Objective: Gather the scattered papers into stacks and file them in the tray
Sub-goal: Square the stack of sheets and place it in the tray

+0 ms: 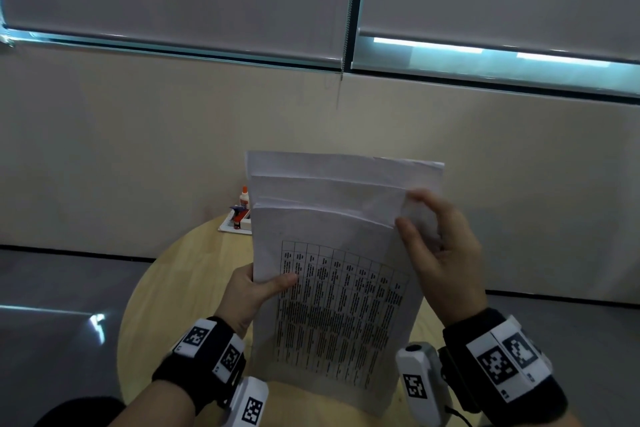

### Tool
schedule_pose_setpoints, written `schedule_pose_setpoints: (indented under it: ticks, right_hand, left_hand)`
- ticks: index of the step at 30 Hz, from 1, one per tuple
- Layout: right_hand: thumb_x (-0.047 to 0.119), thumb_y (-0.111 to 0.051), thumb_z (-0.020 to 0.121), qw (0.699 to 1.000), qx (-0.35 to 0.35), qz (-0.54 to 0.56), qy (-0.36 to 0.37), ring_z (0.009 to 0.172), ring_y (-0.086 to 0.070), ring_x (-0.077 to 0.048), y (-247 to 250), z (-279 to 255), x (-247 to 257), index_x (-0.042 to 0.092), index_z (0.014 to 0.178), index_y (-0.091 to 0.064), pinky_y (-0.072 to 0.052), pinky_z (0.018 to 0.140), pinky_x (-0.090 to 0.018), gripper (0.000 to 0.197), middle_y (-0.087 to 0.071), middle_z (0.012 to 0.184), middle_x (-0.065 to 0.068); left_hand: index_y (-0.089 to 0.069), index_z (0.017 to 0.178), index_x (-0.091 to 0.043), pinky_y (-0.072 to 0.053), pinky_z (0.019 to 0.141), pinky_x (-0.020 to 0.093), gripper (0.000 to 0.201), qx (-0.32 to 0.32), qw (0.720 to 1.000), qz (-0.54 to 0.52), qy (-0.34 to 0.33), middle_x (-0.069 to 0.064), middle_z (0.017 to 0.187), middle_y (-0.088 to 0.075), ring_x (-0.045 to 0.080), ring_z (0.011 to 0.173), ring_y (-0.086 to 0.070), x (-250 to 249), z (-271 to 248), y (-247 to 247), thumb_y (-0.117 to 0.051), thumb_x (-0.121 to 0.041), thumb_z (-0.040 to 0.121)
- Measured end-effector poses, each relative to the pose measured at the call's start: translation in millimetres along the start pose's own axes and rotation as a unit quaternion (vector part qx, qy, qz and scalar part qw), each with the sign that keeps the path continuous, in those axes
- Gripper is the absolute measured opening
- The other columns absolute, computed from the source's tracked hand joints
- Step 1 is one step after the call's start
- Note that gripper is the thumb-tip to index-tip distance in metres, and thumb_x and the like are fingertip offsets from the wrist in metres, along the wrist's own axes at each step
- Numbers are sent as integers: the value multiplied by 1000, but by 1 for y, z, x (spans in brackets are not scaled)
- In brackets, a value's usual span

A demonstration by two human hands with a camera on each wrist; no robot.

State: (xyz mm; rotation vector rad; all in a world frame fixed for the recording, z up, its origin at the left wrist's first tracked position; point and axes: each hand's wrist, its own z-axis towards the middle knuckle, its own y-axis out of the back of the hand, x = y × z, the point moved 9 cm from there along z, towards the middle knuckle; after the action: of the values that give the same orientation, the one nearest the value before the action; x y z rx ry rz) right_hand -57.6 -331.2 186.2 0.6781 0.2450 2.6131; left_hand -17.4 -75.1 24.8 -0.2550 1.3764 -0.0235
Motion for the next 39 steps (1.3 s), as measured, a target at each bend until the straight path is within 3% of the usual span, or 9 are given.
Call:
schedule_pose_setpoints:
  ticks: [2, 5, 9, 14, 21, 25, 30, 35, 39]
  right_hand:
    - [19, -61, 89, 1000, -2, 8, -20, 101, -53, 11, 0, 1, -1, 24, 127, -50, -44, 82, -6, 39, -52, 118, 21]
    - [34, -59, 87, 997, -19, 24, -65, 77, -57, 3, 1, 2, -8, 40, 102, -52, -45, 64, -11, 18, -59, 96, 26]
    - [30, -60, 80, 985, 4, 112, -135, 65, -56, -24, -3, -2, -24, 22, 74, -57, -46, 56, -39, 11, -60, 71, -2]
    - [-10, -54, 81, 961, -2, 200, -189, 62, -46, -14, -1, -3, -36, 5, 65, -56, -35, 53, -24, 22, -53, 64, 0]
    - [10, -55, 73, 962, -17, 199, -188, 64, -49, -11, -1, -3, -38, 23, 62, -58, -38, 58, -25, 17, -57, 67, 8]
    - [25, -67, 72, 940, -13, 276, -199, 81, -61, -25, -3, -6, -36, 30, 86, -65, -50, 62, -32, 16, -67, 92, 7]
    - [55, -85, 53, 939, 31, 243, -241, 119, -57, -25, -18, -36, -56, 38, 125, -47, -51, 93, -48, 83, -57, 128, -1]
    - [14, -81, 65, 912, 73, 251, -317, 90, -70, -14, -39, -76, -73, 20, 101, -68, -57, 72, -25, 38, -74, 96, 3]
    - [13, -78, 67, 891, 71, 256, -368, 89, -70, -20, -48, -91, -89, 11, 95, -73, -57, 73, -26, 29, -76, 91, -4]
  left_hand:
    - [-70, 97, -5, -58, 72, 28, 83, 0, 1000, -1, -2, 10, 93, -74, 25, 89, -71, 0, 1, 0, -91, -46, 28]
    - [-70, 96, -6, -57, 68, 24, 73, 5, 1000, -4, -3, 9, 92, -75, 26, 89, -71, -1, 0, -2, -87, -40, 33]
    - [-70, 95, -6, -57, 68, 24, 88, 2, 1000, -4, -7, 8, 92, -75, 22, 86, -71, -3, -2, -2, -90, -54, 23]
    - [-71, 92, -5, -58, 72, 30, 91, -2, 1000, -3, -4, 11, 89, -75, 25, 84, -71, -3, -1, -2, -89, -59, 22]
    - [-70, 99, 1, -58, 70, 26, 95, 8, 1000, -12, 2, 15, 94, -74, 28, 89, -71, -3, -3, -4, -90, -57, 26]
    - [-70, 98, -1, -58, 73, 30, 96, -1, 1000, -3, 6, 13, 92, -74, 27, 87, -71, -2, -3, -3, -87, -62, 24]
    - [-70, 94, -3, -58, 69, 28, 94, -22, 1000, -4, 8, 13, 89, -74, 26, 84, -72, 0, -3, 0, -87, -63, 24]
    - [-69, 97, 0, -58, 68, 28, 90, -26, 1000, 6, 11, 13, 89, -74, 27, 84, -72, -1, -5, 0, -87, -58, 31]
    - [-68, 98, 1, -58, 71, 31, 47, -32, 999, 25, 23, 12, 88, -75, 32, 89, -70, -1, -7, -2, -79, -32, 66]
